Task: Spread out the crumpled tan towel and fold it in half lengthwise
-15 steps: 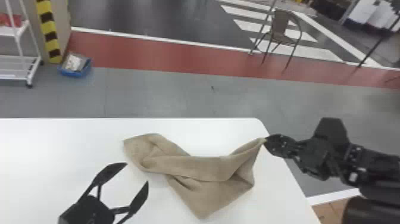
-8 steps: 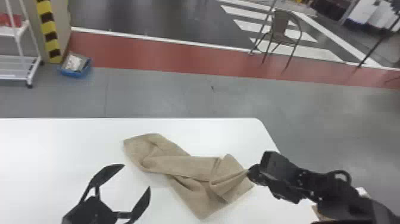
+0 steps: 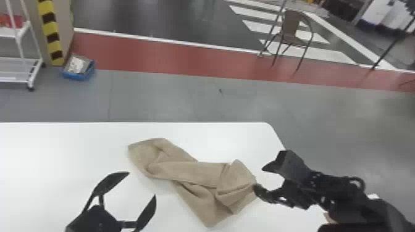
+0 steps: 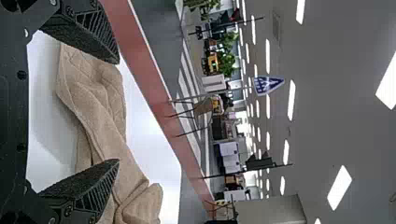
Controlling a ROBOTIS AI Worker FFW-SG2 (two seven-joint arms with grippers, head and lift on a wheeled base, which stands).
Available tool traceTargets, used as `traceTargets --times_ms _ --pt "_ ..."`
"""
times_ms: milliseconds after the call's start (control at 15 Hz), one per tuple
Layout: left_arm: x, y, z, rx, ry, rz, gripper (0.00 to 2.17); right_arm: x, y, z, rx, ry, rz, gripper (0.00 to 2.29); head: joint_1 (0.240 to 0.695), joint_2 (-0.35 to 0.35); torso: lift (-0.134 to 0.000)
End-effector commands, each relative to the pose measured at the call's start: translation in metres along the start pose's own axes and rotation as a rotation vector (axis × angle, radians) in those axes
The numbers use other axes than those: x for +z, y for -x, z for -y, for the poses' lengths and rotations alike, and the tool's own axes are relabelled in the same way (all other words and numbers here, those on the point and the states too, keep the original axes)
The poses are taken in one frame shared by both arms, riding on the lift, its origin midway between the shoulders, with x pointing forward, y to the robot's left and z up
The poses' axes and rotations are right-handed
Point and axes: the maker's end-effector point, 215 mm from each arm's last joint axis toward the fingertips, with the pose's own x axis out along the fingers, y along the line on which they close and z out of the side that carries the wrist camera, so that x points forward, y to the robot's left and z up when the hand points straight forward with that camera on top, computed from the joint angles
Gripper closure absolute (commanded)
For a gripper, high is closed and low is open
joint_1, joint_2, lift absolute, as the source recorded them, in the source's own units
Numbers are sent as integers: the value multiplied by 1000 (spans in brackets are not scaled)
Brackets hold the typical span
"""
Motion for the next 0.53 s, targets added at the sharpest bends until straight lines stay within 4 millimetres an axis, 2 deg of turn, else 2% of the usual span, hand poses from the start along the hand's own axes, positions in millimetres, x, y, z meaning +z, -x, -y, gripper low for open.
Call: traceTargets --times_ms 0,133,333,400,467 --pt "0 0 1 -1 1 0 147 12 -2 5 5 -48 53 46 695 -350 0" --pt "-1 1 2 -1 4 -2 147 10 -1 11 9 -63 55 46 695 -350 0" --pt "-4 4 1 2 3 -7 147 -38 -5 39 -65 -101 -93 53 695 -350 0" --pt "-4 3 1 2 5 -9 147 -46 -4 40 -68 -118 -106 53 695 -350 0" --pt "-4 3 0 1 3 -8 147 -46 -4 41 -69 -132 -94 56 695 -350 0"
